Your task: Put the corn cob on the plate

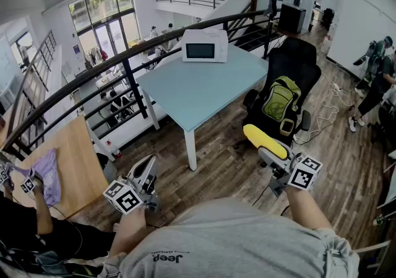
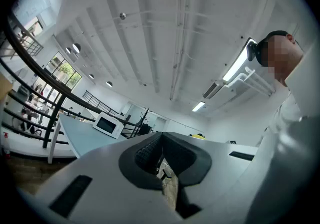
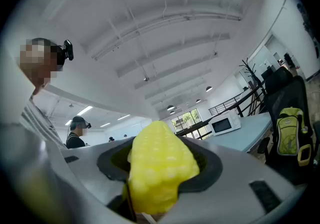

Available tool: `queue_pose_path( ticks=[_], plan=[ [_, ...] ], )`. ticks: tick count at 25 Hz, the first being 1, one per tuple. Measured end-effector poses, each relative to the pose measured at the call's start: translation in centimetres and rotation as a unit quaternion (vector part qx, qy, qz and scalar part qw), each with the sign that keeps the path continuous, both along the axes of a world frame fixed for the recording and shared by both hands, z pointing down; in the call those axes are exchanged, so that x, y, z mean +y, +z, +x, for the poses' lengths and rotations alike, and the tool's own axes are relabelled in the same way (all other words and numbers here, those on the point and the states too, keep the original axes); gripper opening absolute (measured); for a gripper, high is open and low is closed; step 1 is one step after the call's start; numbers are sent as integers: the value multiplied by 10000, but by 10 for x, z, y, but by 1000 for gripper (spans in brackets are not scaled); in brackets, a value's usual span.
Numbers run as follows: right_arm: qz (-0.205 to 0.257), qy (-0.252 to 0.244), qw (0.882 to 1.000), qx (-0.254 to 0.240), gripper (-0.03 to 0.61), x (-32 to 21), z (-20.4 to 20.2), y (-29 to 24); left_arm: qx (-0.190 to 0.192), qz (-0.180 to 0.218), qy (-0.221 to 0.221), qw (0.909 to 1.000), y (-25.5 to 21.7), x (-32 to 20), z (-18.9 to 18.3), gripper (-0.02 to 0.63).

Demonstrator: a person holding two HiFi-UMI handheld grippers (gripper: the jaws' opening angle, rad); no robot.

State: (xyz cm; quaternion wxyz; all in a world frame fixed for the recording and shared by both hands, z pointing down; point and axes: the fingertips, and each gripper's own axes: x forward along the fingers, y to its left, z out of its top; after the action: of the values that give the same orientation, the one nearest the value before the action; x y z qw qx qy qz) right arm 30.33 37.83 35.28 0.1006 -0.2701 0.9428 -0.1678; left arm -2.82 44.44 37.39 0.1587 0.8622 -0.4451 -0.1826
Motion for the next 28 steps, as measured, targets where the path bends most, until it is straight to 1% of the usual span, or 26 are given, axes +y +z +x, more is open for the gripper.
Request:
queue_pose_path(
  ticks=[4, 10, 14, 17, 23, 28],
  plan=[
    [0, 6, 10000, 24, 236, 1, -17, -5, 41, -32, 24, 10000, -2, 1, -16, 18],
    [-35, 109, 9999, -7, 236, 5, -47, -9, 21, -40, 179, 9998, -1, 6, -45, 18],
    [-212, 252, 9992, -215, 239, 4, -68, -15, 32, -76, 259, 9996, -1, 10, -72, 18],
    [-262, 342, 9988, -225, 239, 5, -86, -16, 73, -127, 323, 9994, 5, 15, -95, 18],
    [-377, 316, 9986, -207, 239, 6, -127, -13, 143, -238, 399, 9988, 26, 25, -133, 18],
    [-484, 258, 9983, -179, 239, 3, -144, -10, 198, -324, 446, 9983, 35, 29, -142, 18]
  ],
)
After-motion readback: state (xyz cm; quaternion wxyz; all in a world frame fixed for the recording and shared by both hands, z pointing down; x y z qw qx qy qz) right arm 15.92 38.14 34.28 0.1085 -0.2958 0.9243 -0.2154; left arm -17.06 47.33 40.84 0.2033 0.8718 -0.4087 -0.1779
